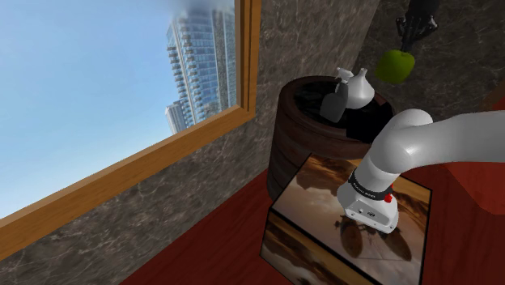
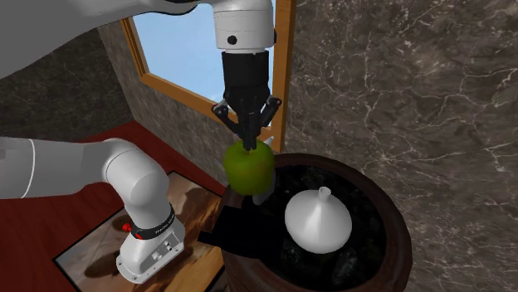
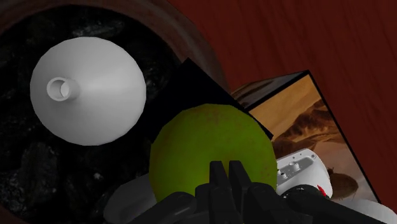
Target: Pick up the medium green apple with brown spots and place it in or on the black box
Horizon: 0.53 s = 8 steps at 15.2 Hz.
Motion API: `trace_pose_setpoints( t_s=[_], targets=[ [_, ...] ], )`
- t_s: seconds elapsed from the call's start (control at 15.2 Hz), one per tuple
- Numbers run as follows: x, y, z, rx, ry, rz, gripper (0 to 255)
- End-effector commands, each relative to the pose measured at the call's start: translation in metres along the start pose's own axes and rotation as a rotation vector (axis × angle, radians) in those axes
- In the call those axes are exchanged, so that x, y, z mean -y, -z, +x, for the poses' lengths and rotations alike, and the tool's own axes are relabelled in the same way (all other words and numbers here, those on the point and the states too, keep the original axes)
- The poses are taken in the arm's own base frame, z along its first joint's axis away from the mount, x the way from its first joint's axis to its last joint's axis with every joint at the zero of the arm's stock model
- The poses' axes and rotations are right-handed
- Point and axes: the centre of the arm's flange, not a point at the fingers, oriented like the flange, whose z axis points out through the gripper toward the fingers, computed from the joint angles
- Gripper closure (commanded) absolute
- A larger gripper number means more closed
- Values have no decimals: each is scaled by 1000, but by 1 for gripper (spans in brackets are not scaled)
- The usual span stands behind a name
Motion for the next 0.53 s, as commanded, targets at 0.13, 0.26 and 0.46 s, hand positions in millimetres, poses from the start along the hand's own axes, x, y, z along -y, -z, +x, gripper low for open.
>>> trace_pose_setpoints(
  t_s=[0.13, 0.26, 0.46],
  targets=[
    [14, -15, -3, 1, 0, 1, 255],
    [13, -25, -2, 1, 0, 1, 255],
    [13, -41, 1, 1, 0, 1, 255]
  ],
)
